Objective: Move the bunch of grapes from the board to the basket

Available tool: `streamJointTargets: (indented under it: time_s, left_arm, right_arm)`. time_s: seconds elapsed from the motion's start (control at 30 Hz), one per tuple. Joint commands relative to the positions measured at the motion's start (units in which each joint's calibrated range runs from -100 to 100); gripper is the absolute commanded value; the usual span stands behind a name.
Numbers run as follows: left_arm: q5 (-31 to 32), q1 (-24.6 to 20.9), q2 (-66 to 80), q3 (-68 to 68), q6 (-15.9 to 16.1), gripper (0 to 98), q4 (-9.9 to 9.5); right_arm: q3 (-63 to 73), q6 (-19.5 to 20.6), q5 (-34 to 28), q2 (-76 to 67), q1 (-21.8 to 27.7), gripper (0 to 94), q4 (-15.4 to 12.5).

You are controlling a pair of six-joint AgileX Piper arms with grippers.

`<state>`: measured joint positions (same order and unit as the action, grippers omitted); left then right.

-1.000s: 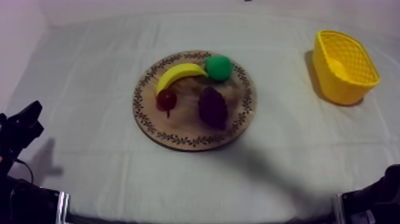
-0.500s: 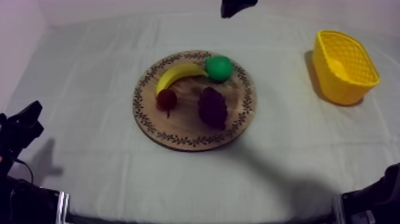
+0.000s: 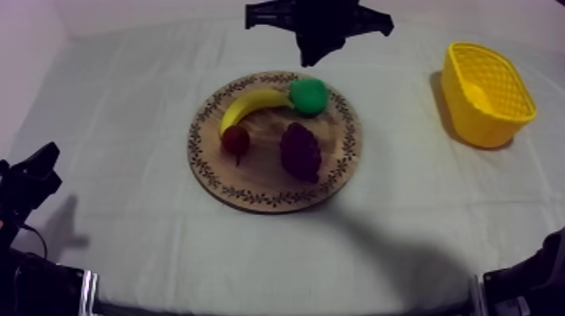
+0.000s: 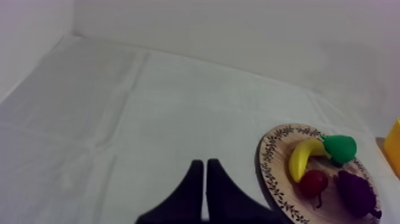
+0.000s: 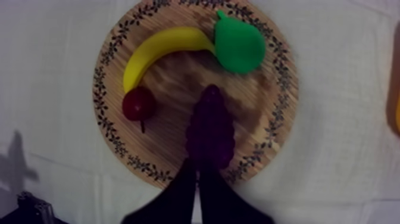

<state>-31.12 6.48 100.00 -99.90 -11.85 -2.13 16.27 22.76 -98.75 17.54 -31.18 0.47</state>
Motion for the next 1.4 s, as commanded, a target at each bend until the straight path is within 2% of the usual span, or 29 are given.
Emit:
streamJointTargets:
  time_s: [0.0, 0.07, 0.17, 0.2, 0.27, 0.33, 0.5, 0.77, 0.9, 1.37]
  left_arm:
    - [0.0, 0.0, 0.0, 0.0, 0.0, 0.1, 0.0]
    - [0.0, 0.0, 0.0, 0.0, 0.0, 0.1, 0.0]
    - [0.0, 0.0, 0.0, 0.0, 0.0, 0.1, 0.0]
    - [0.0, 0.0, 0.0, 0.0, 0.0, 0.1, 0.0]
    - [0.0, 0.0, 0.0, 0.0, 0.0, 0.1, 0.0]
    - [0.0, 0.0, 0.0, 0.0, 0.0, 0.1, 0.0]
    - [0.0, 0.0, 0.0, 0.0, 0.0, 0.1, 0.0]
    - [0.0, 0.0, 0.0, 0.0, 0.0, 0.1, 0.0]
    - [0.0, 0.0, 0.0, 0.0, 0.0, 0.1, 0.0]
    - [0.0, 0.0, 0.0, 0.0, 0.0, 0.1, 0.0]
  right_arm:
    - [0.5, -0.1, -0.1, 0.1, 0.2, 15.5, -0.1]
    - [0.7, -0.1, 0.0, 0.1, 0.3, 33.0, 0.0]
    - [0.5, 0.0, 0.0, 0.2, 0.4, 65.9, 0.1]
    - [0.3, -0.1, 0.0, 0.2, 0.4, 73.8, 0.1]
    - [-0.2, -0.3, 0.0, 0.2, 0.4, 83.2, 0.0]
    - [-1.2, -0.4, 0.1, 0.2, 0.4, 87.9, 0.0]
    - [-5.5, -0.8, 2.3, 0.4, 0.3, 91.7, -0.6]
    - [-14.3, -1.9, 13.5, 4.6, 0.1, 92.2, -2.5]
    - [-16.1, -3.1, 17.2, 7.8, 0.8, 92.2, -3.8]
    - [-15.6, -6.3, 22.1, 16.6, 1.8, 92.2, -6.5]
